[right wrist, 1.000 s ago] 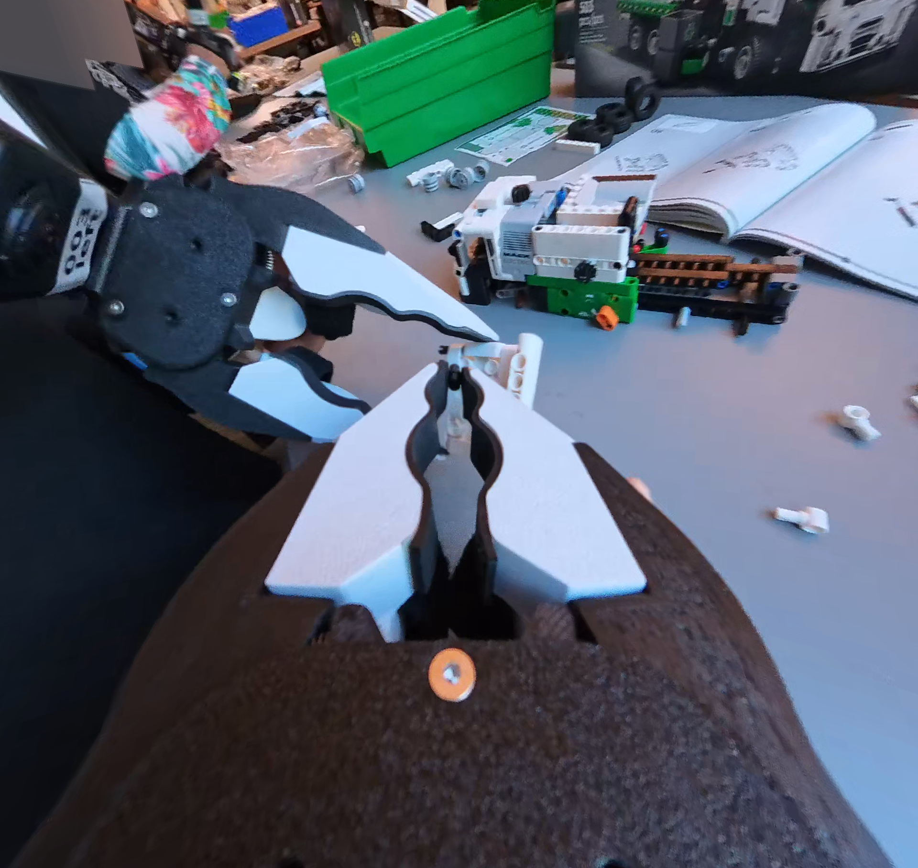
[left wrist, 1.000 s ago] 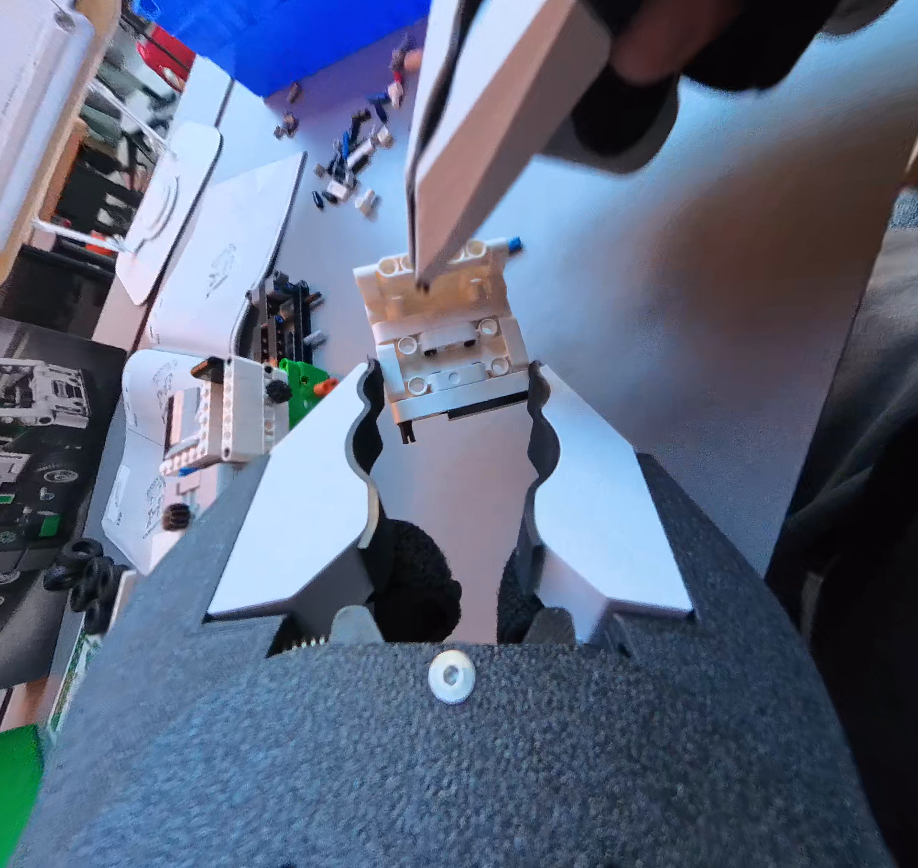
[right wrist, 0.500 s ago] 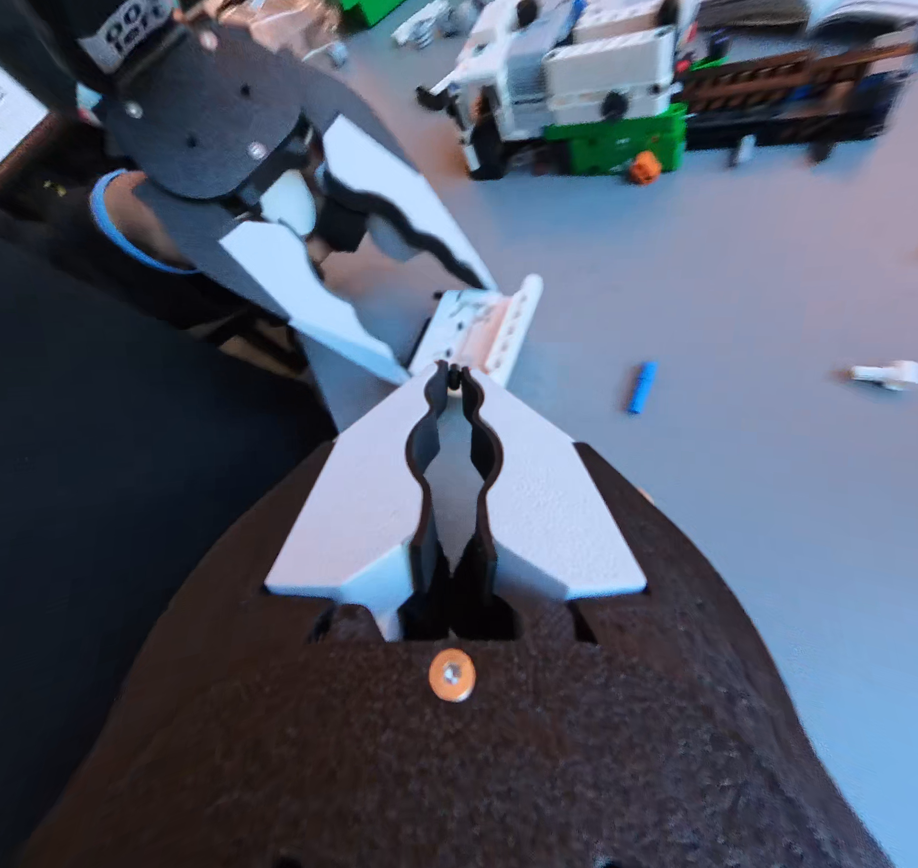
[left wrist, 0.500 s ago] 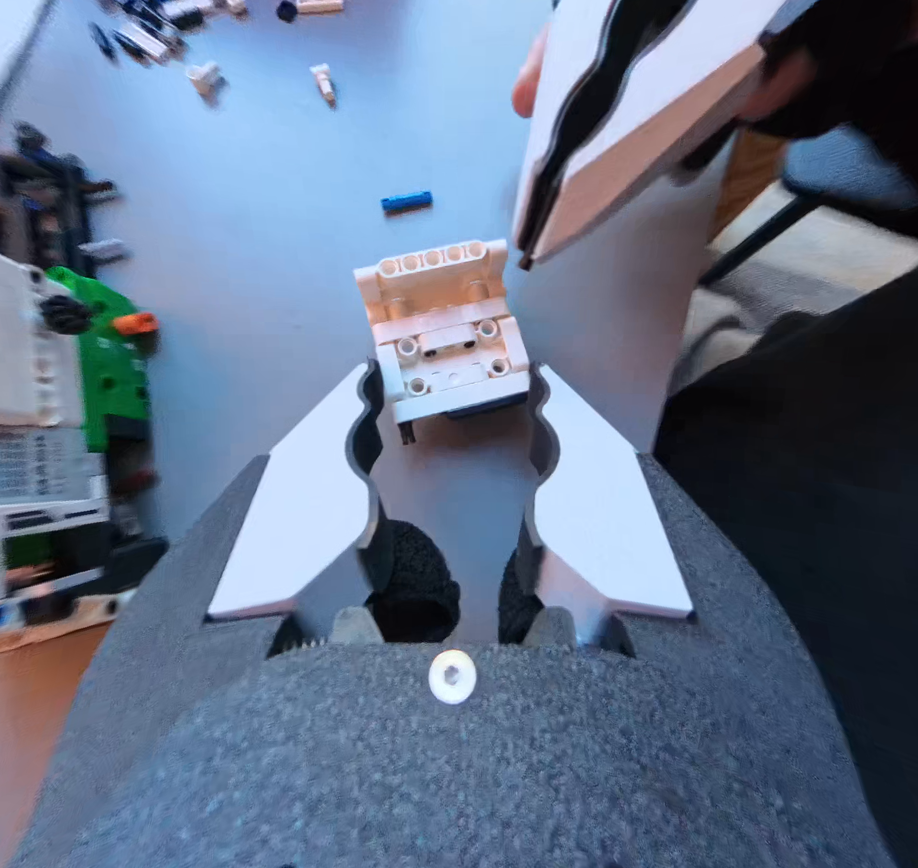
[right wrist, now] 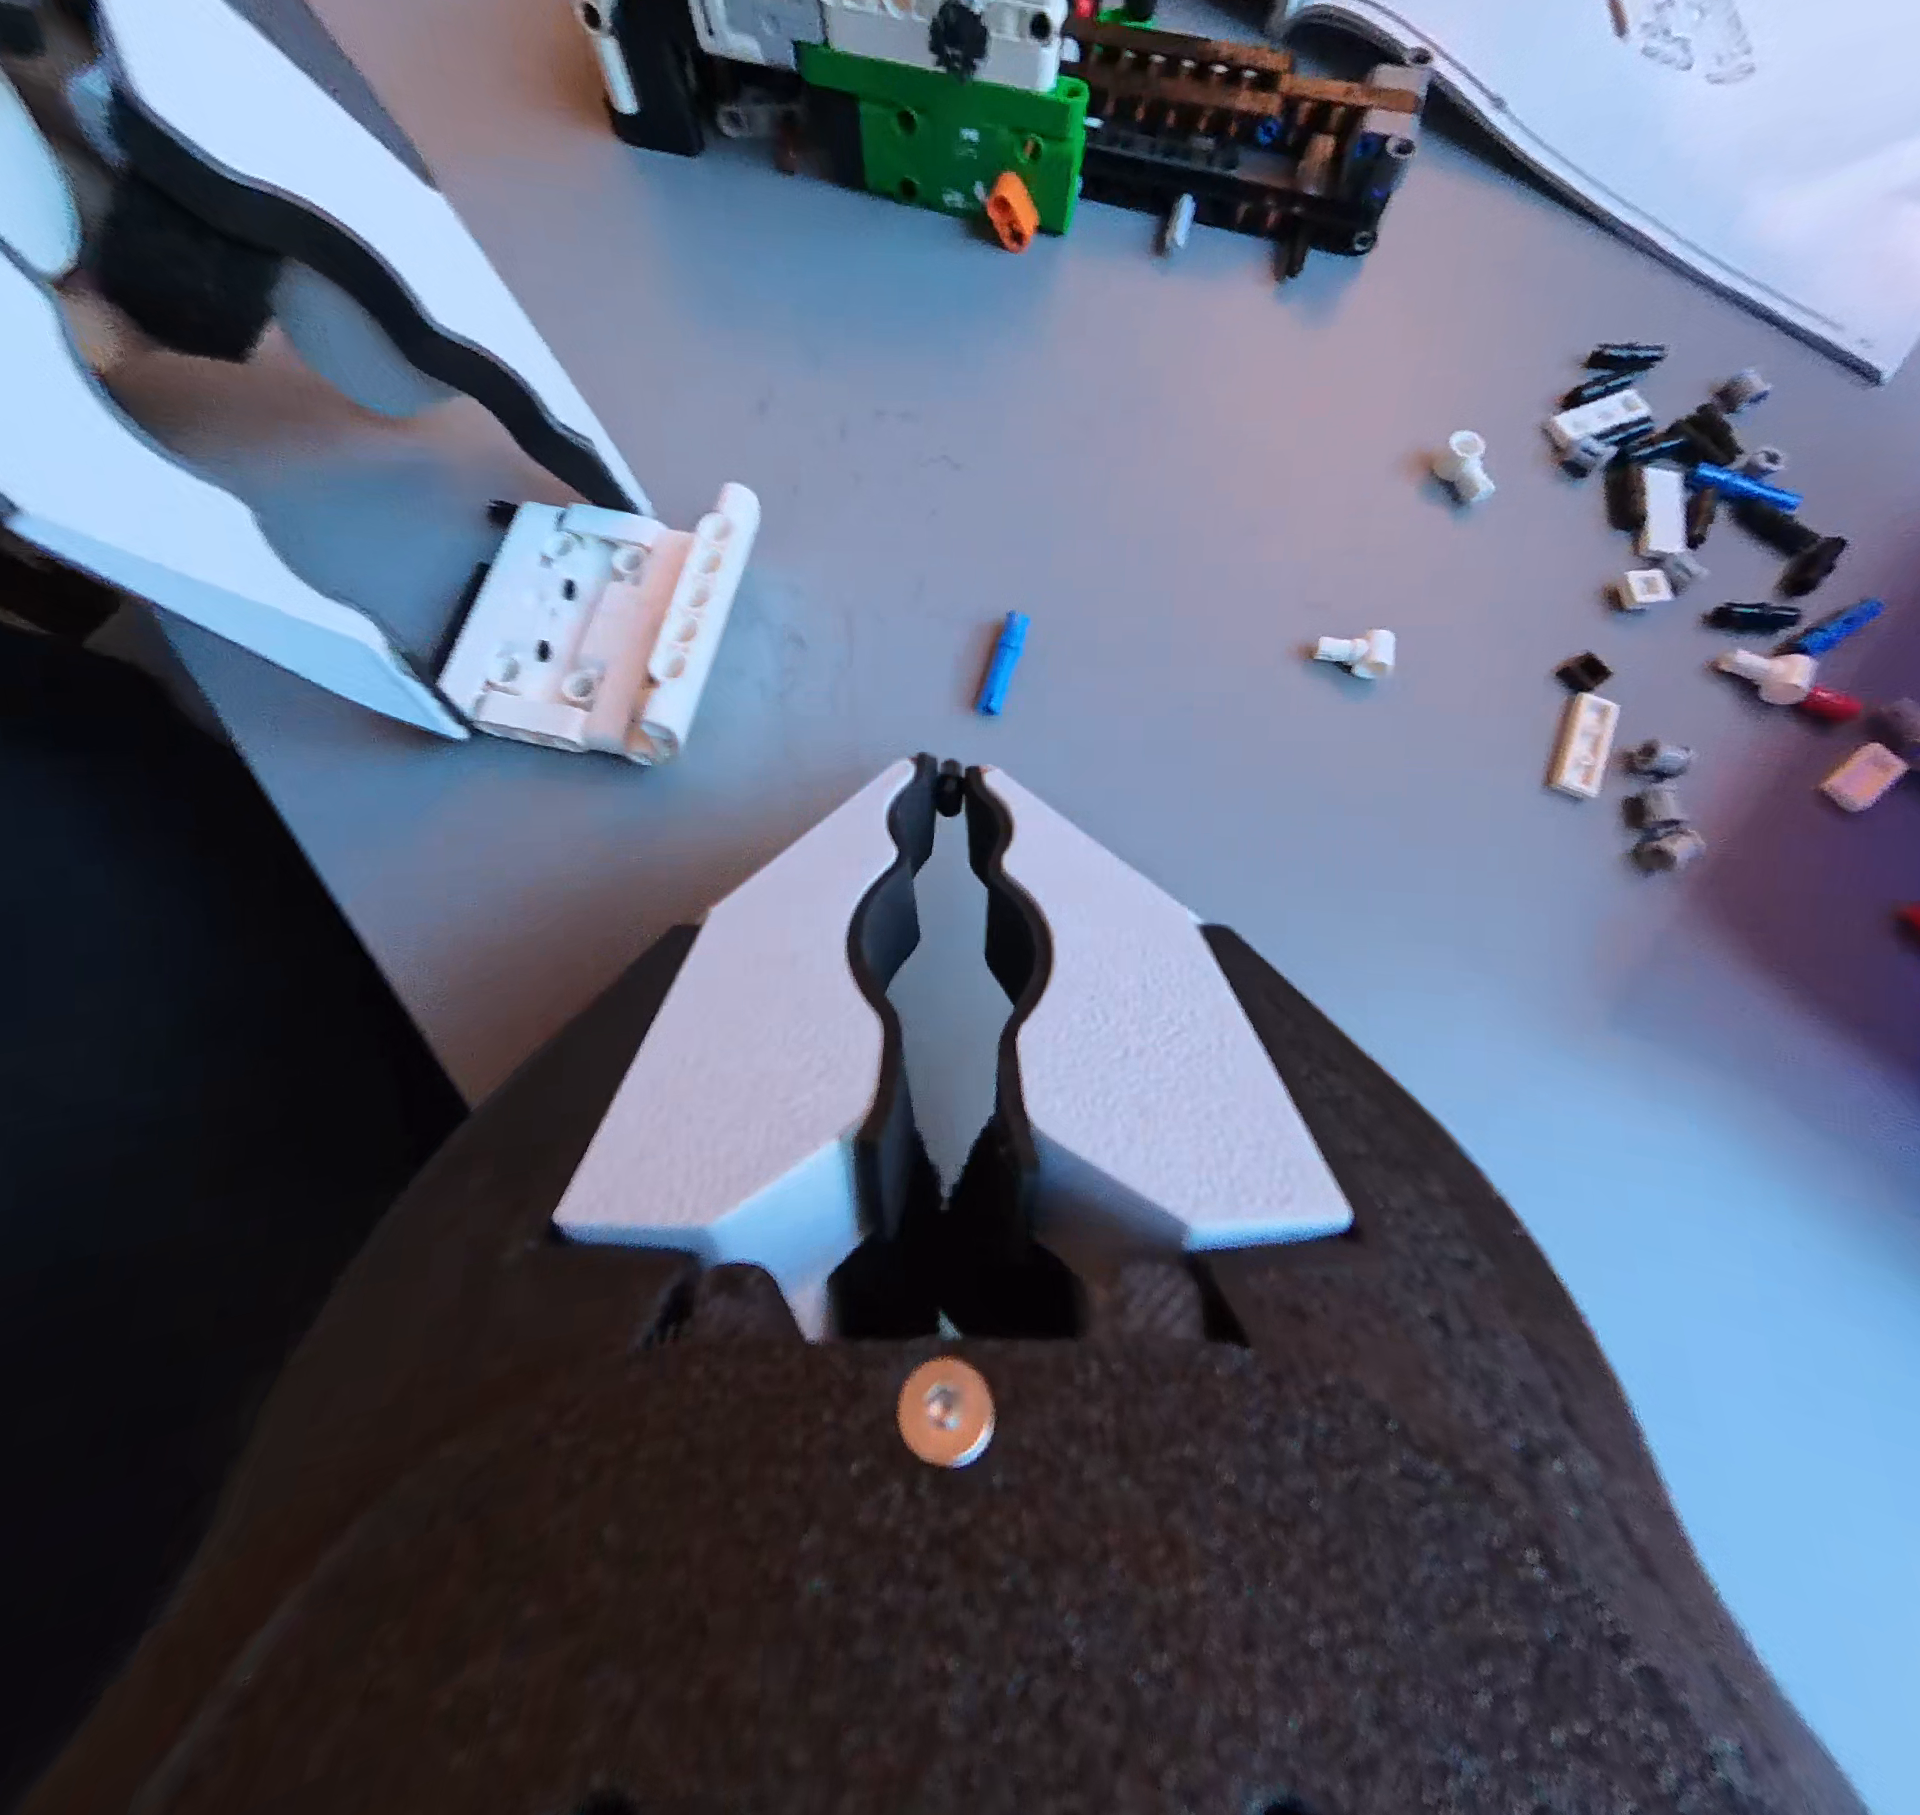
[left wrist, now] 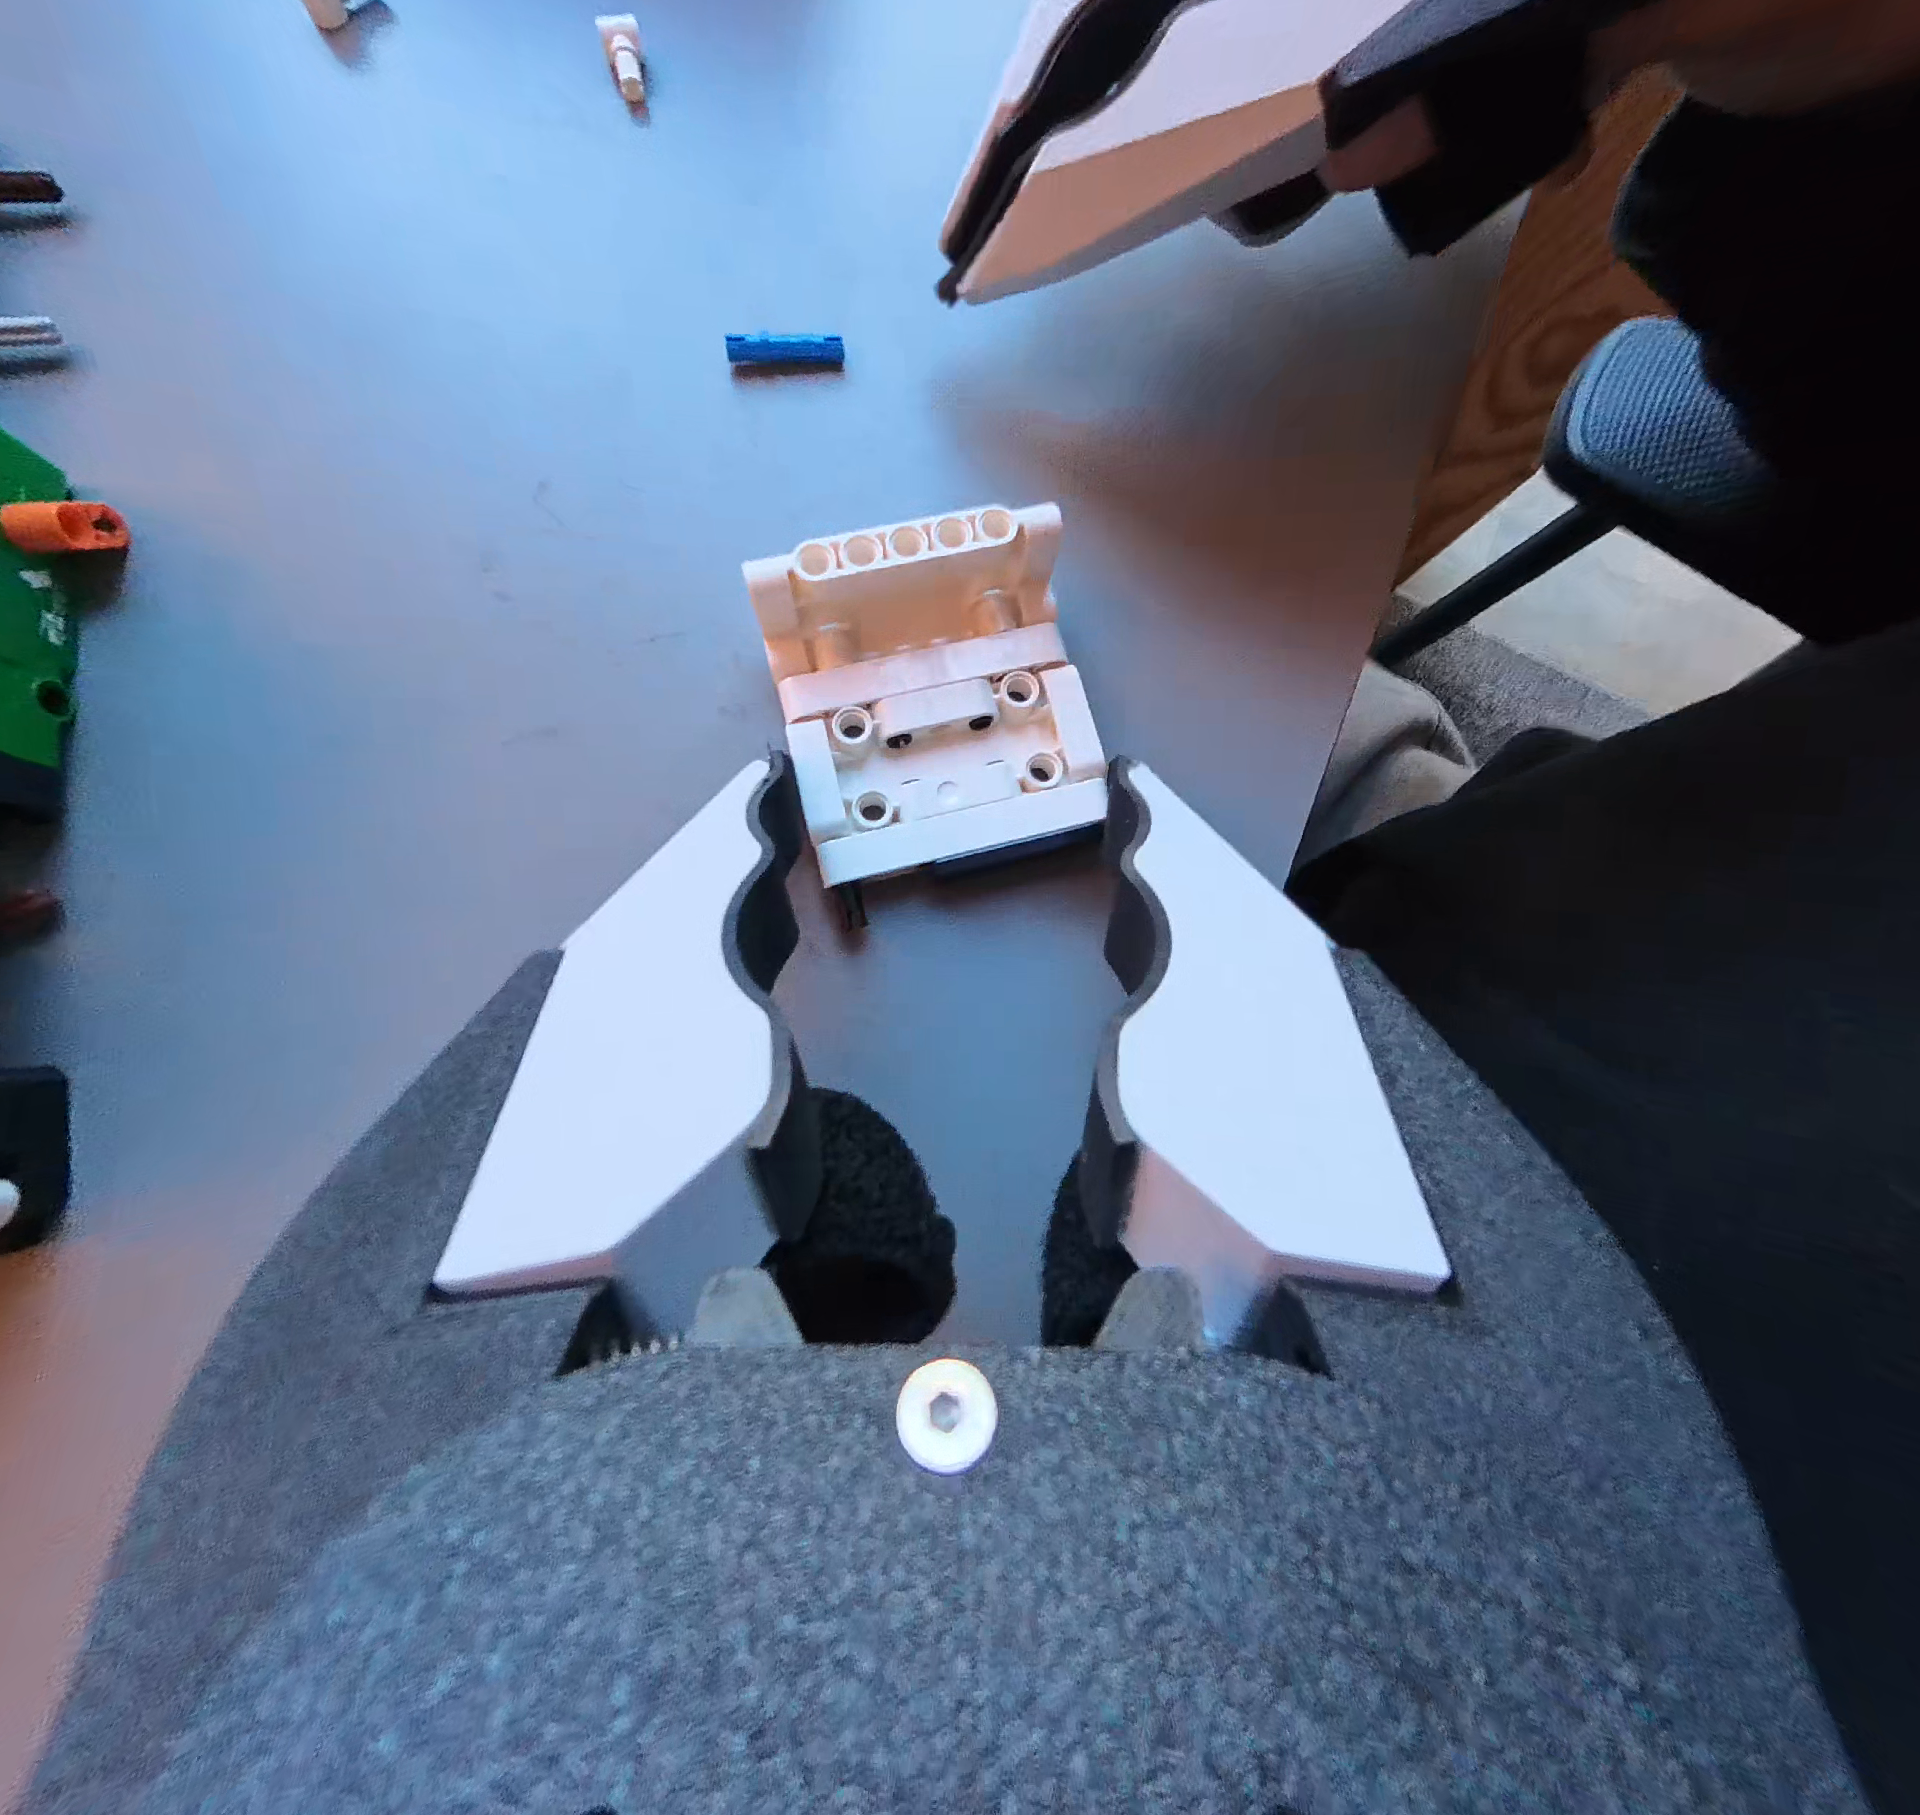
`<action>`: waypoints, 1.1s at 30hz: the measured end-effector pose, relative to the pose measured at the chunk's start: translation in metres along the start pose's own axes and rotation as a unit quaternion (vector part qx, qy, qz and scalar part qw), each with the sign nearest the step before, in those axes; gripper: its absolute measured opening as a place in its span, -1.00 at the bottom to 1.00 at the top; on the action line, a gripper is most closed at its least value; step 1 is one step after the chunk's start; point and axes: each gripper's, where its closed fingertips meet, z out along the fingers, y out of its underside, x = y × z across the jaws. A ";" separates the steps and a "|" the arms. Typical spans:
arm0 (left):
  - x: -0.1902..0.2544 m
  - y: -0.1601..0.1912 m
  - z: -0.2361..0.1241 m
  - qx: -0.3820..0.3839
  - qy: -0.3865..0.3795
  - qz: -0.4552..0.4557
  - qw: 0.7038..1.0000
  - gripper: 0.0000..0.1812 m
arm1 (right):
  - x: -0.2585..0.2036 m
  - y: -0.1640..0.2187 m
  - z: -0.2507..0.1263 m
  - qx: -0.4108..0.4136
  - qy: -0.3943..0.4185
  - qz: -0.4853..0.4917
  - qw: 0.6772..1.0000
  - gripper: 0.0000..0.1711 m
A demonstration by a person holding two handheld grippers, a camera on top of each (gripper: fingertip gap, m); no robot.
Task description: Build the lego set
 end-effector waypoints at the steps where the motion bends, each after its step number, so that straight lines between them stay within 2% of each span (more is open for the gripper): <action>1: 0.000 -0.001 0.000 0.007 0.002 -0.008 1.000 -0.38 | 0.003 0.000 0.001 0.000 0.003 -0.002 1.000 -0.95; 15: -0.006 -0.003 -0.012 0.052 -0.014 -0.009 0.998 -0.43 | 0.011 0.013 0.010 -0.026 -0.009 0.001 1.000 -0.93; 20: -0.013 0.000 -0.021 0.065 -0.020 -0.013 0.998 -0.43 | 0.010 -0.005 -0.002 0.008 -0.005 0.018 1.000 -0.82; 23: -0.017 0.000 -0.028 0.081 -0.018 -0.035 0.996 -0.46 | -0.020 -0.030 -0.011 0.053 -0.062 0.040 0.996 -0.75; 26: -0.016 -0.001 -0.034 0.103 0.002 -0.061 0.993 -0.49 | -0.047 -0.024 0.008 0.008 -0.076 0.029 0.997 -0.71; 29: -0.014 -0.004 -0.040 0.123 0.016 -0.073 0.990 -0.50 | -0.053 -0.015 0.027 -0.022 -0.059 0.025 0.998 -0.73; 31: -0.011 -0.007 -0.043 0.136 0.028 -0.089 0.986 -0.51 | -0.054 -0.014 0.032 -0.030 -0.055 0.036 0.997 -0.88; 33: -0.009 -0.008 -0.047 0.149 0.042 -0.115 0.981 -0.51 | -0.046 -0.020 0.031 -0.015 -0.024 0.033 0.999 -0.92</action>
